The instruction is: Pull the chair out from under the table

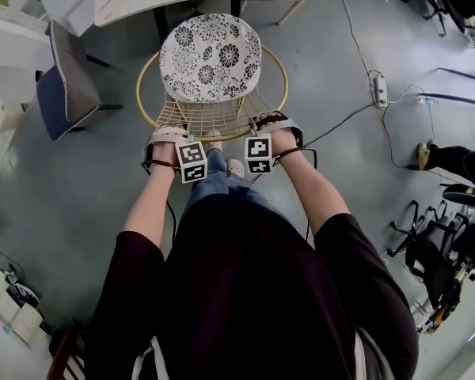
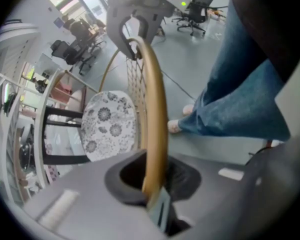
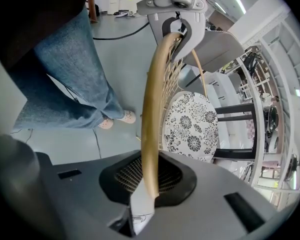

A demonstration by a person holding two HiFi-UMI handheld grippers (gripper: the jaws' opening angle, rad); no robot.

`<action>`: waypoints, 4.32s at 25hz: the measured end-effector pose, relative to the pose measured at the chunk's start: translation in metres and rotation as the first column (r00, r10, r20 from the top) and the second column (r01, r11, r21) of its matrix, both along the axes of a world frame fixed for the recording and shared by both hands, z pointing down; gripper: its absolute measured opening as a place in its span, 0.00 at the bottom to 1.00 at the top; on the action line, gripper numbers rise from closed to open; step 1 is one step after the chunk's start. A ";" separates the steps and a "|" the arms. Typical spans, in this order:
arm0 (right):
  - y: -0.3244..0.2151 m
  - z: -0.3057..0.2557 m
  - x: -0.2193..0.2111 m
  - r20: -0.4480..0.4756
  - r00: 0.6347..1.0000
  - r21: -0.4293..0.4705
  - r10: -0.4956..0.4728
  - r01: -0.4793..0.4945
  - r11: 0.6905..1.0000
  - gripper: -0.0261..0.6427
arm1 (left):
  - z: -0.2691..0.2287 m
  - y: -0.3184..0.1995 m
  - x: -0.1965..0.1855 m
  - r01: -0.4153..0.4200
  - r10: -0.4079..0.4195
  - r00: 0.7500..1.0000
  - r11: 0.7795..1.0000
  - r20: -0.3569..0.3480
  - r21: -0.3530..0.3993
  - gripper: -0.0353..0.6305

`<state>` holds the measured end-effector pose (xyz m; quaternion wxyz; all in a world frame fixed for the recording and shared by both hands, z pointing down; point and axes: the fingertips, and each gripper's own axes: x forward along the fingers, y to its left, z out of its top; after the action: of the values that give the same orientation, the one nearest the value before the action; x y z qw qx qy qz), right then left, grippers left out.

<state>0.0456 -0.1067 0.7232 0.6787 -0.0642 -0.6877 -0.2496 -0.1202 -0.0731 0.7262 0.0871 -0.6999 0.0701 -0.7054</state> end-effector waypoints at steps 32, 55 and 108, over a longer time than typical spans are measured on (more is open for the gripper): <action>0.130 -0.003 0.041 -0.007 0.999 0.001 -0.037 0.037 0.999 0.11 | 0.001 0.135 0.043 0.075 -0.075 0.997 0.997 -0.008 -0.022 0.12; 0.247 -0.006 0.064 -0.037 0.999 -0.014 0.034 -0.034 0.999 0.11 | -0.006 0.249 0.065 0.032 -0.034 0.999 0.998 -0.033 -0.050 0.12; 0.298 -0.101 0.067 0.389 0.851 -0.250 0.354 -0.273 0.929 0.12 | -0.105 0.313 0.099 0.301 -0.350 0.777 0.936 -0.524 -0.180 0.07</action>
<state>0.1129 0.1916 0.6220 0.5341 0.0425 -0.8407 -0.0780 -0.0217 0.2394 0.6208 -0.0901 -0.8523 0.1817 -0.4821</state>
